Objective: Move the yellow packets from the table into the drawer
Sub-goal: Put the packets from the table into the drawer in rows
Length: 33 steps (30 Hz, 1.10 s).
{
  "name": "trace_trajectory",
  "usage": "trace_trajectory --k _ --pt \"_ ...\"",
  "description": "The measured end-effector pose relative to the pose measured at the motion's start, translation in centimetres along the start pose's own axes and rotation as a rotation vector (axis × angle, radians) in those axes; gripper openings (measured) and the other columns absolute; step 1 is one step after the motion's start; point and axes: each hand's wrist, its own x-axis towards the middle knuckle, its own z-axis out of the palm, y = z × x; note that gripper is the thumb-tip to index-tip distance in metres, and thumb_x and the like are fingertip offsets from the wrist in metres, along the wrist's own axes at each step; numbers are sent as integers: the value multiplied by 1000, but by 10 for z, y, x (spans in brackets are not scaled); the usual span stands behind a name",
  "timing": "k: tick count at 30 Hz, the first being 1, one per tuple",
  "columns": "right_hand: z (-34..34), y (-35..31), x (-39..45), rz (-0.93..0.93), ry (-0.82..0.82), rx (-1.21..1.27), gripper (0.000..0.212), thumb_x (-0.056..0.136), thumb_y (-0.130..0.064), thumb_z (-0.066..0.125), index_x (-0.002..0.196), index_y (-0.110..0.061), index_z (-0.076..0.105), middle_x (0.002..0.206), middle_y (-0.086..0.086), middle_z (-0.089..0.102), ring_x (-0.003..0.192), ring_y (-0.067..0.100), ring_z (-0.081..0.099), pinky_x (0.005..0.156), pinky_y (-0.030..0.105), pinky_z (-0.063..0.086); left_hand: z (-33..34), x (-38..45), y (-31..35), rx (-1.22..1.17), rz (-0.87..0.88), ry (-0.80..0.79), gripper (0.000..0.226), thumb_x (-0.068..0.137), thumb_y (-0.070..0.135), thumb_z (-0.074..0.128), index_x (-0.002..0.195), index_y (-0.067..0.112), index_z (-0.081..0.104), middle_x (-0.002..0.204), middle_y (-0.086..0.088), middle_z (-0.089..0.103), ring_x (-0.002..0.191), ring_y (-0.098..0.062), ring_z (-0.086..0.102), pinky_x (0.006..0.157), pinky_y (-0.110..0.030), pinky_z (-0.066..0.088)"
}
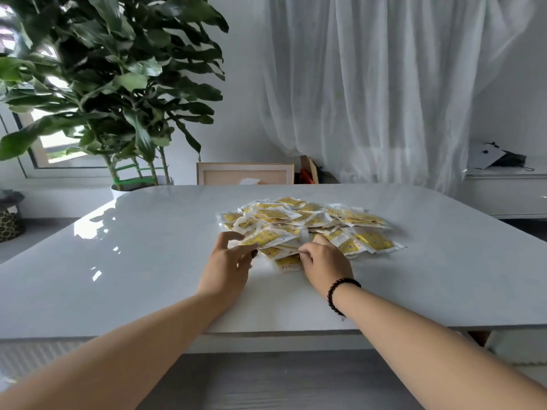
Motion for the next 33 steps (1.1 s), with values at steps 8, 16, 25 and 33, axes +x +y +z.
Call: trace_trajectory --k 8,16,25,33 --pt "0 5 3 179 135 249 14 97 -27 42 99 -21 55 79 3 68 71 26 65 63 38 55 -22 1 -11 -402 -369 7 21 82 27 74 60 29 76 126 9 57 100 -12 65 87 -30 53" --pt "-15 -2 -2 442 270 636 21 90 -36 54 95 -15 56 84 -9 59 74 8 53 60 25 36 -23 -4 -2 -265 -360 -15 20 84 10 61 78 29 66 73 8 64 59 -12 57 48 -17 45" --pt "-15 5 -4 455 396 654 21 83 -8 57 102 -18 53 78 7 56 66 22 53 50 21 36 -24 -3 -1 -402 -416 168 29 79 1 63 91 27 67 95 8 64 84 -11 59 65 -16 45" --pt "-1 -23 -10 167 445 715 27 81 0 48 98 -21 48 89 -17 52 65 14 51 59 20 38 -14 3 -2 -290 -319 17 36 73 2 62 97 28 69 104 3 65 94 -20 62 85 -34 51"
